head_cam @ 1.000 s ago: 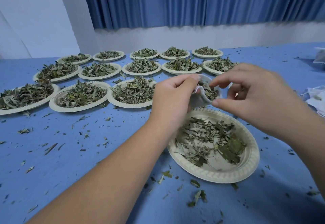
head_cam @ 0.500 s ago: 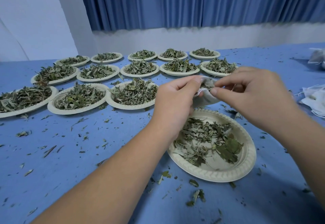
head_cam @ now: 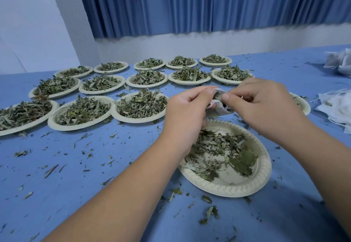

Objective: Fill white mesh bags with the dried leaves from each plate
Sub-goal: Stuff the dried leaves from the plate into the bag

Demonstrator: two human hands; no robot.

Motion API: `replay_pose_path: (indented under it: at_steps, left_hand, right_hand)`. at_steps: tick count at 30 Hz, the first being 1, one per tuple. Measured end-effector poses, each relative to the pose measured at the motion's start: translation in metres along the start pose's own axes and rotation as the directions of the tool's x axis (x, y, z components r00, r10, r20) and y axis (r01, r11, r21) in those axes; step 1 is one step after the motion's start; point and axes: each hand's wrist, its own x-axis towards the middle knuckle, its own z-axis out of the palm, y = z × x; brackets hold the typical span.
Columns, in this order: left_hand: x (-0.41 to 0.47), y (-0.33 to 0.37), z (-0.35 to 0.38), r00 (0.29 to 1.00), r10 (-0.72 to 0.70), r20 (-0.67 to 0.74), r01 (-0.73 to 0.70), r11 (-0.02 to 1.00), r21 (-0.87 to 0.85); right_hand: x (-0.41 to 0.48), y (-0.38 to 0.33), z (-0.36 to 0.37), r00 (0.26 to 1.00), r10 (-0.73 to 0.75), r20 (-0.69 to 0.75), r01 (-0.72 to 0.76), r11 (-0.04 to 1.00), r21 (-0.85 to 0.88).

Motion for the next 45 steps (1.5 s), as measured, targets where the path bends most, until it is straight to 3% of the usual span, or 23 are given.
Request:
replay_pose_path:
  at_steps: [4, 6, 8, 9, 11, 13, 16, 17, 19, 23, 26, 29, 34, 37, 40, 42, 45]
  left_hand:
    - [0.002, -0.001, 0.001, 1.0, -0.008, 0.004, 0.008, 1.0, -0.012]
    - [0.002, 0.0, 0.001, 1.0, -0.014, 0.028, 0.015, 0.998, -0.062]
    - [0.001, 0.0, 0.001, 0.997, -0.016, 0.072, 0.025, 0.993, -0.118]
    - [0.001, 0.001, 0.001, 0.995, -0.014, 0.095, 0.027, 0.991, -0.133]
    - [0.001, 0.001, 0.001, 0.992, -0.006, 0.123, 0.024, 0.99, -0.14]
    - [0.0, 0.002, 0.002, 0.99, -0.003, 0.138, 0.02, 0.992, -0.123]
    - [-0.002, 0.002, 0.006, 0.987, -0.006, 0.159, 0.018, 0.997, -0.071]
    - [-0.003, 0.001, 0.007, 0.987, -0.007, 0.161, 0.016, 0.998, -0.054]
    - [-0.002, 0.0, 0.007, 0.989, 0.003, 0.145, -0.002, 1.0, -0.006]
    - [0.003, 0.0, -0.003, 0.998, 0.025, 0.062, -0.028, 0.998, 0.054]
    - [0.006, 0.001, -0.008, 0.999, 0.016, 0.038, -0.019, 0.997, 0.073]
    - [0.006, 0.0, -0.006, 0.996, -0.001, 0.087, -0.004, 0.998, 0.06]
    - [0.003, 0.001, -0.002, 0.982, -0.024, 0.189, 0.009, 0.997, 0.081]
    - [0.007, 0.005, -0.013, 0.994, 0.018, 0.111, -0.027, 0.996, 0.086]
    - [0.01, 0.009, -0.024, 0.998, 0.059, 0.017, -0.06, 0.996, 0.07]
    - [0.012, 0.01, -0.027, 0.996, 0.083, -0.029, -0.081, 0.994, 0.075]
    - [0.013, 0.011, -0.028, 0.993, 0.114, -0.043, -0.108, 0.987, 0.118]
  right_hand:
    - [0.003, 0.006, 0.003, 0.967, 0.252, 0.046, -0.256, 0.943, 0.214]
    - [0.005, 0.005, 0.002, 0.883, 0.389, 0.263, -0.468, 0.778, 0.419]
    - [0.005, 0.003, 0.002, 0.799, 0.347, 0.49, -0.599, 0.519, 0.609]
    - [0.005, 0.002, 0.003, 0.787, 0.301, 0.538, -0.615, 0.436, 0.656]
    - [0.005, 0.001, 0.006, 0.802, 0.265, 0.535, -0.597, 0.397, 0.697]
    - [0.005, -0.001, 0.01, 0.832, 0.327, 0.447, -0.554, 0.462, 0.693]
    - [0.006, 0.002, 0.017, 0.872, 0.437, 0.221, -0.488, 0.739, 0.464]
    - [0.007, 0.003, 0.019, 0.879, 0.442, 0.181, -0.476, 0.787, 0.391]
    - [0.007, 0.004, 0.018, 0.872, 0.43, 0.234, -0.489, 0.785, 0.379]
    - [0.006, 0.008, 0.002, 0.822, 0.261, 0.505, -0.546, 0.613, 0.572]
    - [0.008, 0.009, -0.002, 0.846, 0.296, 0.443, -0.531, 0.536, 0.656]
    - [0.007, 0.006, 0.007, 0.866, 0.369, 0.338, -0.5, 0.625, 0.6]
    - [0.008, 0.005, 0.019, 0.869, 0.46, 0.181, -0.494, 0.798, 0.344]
    - [0.008, 0.006, 0.002, 0.885, 0.384, 0.262, -0.45, 0.85, 0.273]
    - [0.003, 0.011, -0.028, 0.877, 0.218, 0.428, -0.22, 0.974, -0.047]
    - [-0.002, 0.007, -0.041, 0.753, 0.165, 0.637, -0.018, 0.973, -0.231]
    - [-0.007, 0.003, -0.04, 0.597, 0.187, 0.78, 0.077, 0.955, -0.288]
